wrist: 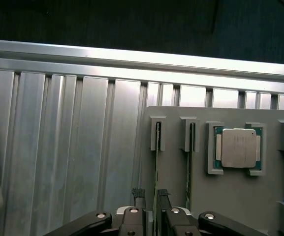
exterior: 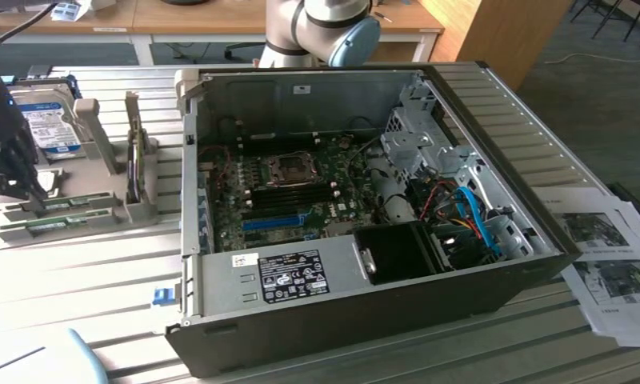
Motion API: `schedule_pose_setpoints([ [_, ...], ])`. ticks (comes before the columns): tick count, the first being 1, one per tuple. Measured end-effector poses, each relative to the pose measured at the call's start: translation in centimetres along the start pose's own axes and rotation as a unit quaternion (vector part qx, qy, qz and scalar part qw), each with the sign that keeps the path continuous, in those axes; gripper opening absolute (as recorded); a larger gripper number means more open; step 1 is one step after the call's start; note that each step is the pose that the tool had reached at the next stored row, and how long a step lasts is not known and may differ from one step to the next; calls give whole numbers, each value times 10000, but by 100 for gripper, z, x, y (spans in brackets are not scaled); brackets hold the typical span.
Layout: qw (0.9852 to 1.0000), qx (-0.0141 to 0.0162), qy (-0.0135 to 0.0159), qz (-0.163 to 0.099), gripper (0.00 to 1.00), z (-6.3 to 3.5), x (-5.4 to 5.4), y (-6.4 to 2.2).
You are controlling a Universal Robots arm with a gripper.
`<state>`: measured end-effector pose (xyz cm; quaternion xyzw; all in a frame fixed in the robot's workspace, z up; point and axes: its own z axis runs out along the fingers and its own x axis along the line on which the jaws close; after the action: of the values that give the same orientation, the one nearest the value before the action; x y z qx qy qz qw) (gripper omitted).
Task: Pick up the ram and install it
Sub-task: 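Pick up the ram and move it above insertion slot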
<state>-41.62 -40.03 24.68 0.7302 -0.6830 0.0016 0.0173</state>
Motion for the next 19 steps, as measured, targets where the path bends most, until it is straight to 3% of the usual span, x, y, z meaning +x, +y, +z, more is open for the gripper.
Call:
schedule_pose_setpoints([
  [19,10000,0,0,0,23,253,-7,-6],
])
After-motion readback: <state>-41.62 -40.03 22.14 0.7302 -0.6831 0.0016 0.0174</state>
